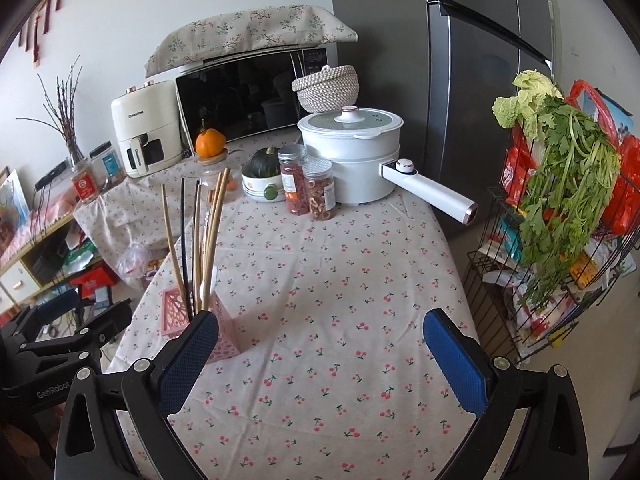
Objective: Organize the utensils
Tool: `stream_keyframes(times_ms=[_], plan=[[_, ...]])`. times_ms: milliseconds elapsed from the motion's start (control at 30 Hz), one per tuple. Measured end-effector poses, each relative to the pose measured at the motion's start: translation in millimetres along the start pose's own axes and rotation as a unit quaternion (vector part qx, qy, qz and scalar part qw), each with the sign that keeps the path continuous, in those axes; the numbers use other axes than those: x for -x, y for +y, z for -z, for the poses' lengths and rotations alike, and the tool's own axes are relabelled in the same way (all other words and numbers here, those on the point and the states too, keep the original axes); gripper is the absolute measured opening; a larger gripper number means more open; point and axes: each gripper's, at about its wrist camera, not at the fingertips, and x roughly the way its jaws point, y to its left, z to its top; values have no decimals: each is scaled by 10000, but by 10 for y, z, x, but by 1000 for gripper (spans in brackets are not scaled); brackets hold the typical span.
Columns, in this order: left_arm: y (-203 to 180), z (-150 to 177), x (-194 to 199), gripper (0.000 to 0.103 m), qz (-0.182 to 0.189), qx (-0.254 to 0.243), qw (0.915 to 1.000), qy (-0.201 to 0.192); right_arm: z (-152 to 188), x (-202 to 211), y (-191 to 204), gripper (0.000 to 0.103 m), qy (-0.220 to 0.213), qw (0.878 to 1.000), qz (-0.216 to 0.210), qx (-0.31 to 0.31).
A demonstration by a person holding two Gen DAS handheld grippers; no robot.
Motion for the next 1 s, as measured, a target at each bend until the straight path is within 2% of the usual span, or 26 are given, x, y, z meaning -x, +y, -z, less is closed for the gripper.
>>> stream_keyframes(times_ms=[1000], plan=[[-126,28,22,102,-160,-182,9997,-99,-8,1,-61,103,-6,9998,98,-148]])
